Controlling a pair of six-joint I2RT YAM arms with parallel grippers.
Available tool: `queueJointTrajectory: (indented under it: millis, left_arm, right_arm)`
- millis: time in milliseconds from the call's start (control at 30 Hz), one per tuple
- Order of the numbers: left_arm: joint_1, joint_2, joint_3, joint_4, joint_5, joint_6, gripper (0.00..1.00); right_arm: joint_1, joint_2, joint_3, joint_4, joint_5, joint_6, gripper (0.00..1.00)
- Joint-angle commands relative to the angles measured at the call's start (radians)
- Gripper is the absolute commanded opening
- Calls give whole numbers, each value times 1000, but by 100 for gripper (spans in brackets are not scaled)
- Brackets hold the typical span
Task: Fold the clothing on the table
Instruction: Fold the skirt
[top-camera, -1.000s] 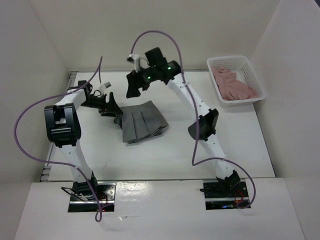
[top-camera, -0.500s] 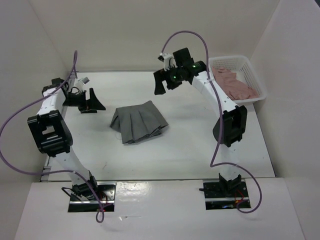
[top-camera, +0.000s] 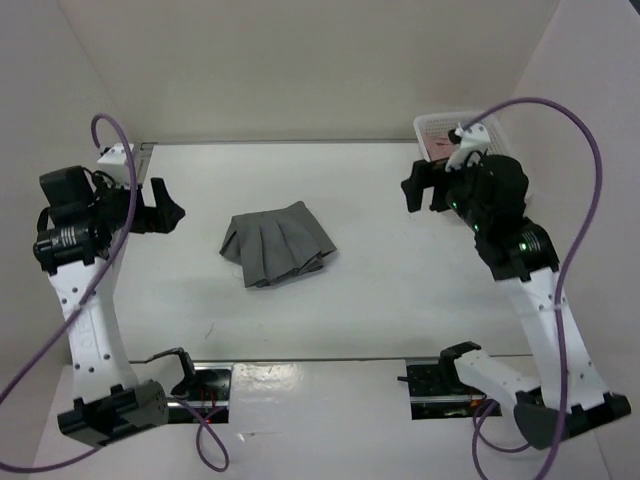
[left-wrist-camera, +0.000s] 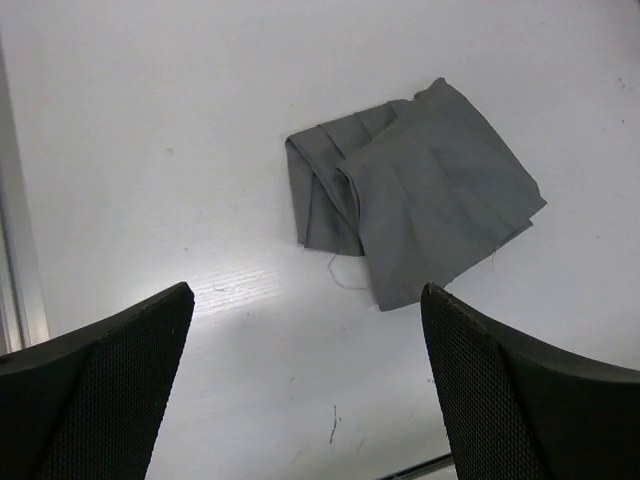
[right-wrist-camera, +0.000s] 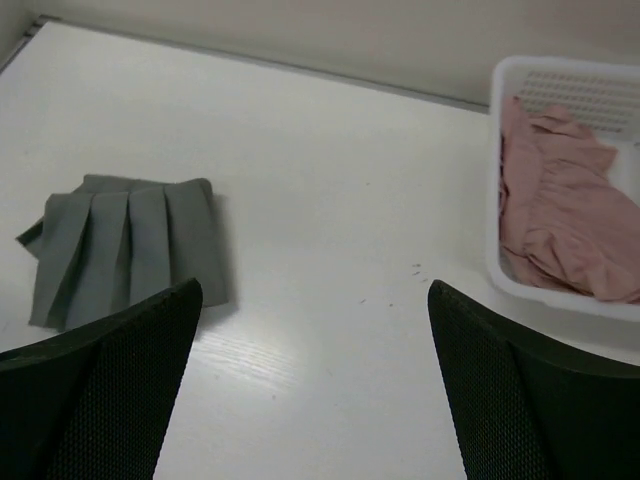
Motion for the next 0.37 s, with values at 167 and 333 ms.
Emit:
queueJointTrajectory:
  millis: [167,333]
  left_arm:
    - [0,-166,-152,-5,-150,-79,100]
    - [0,-190,-170,-4,-197,-68,100]
  right_arm:
    - [-11,-282,-328,25,246,17,97]
    - [-86,-360,-391,-12,222,17,97]
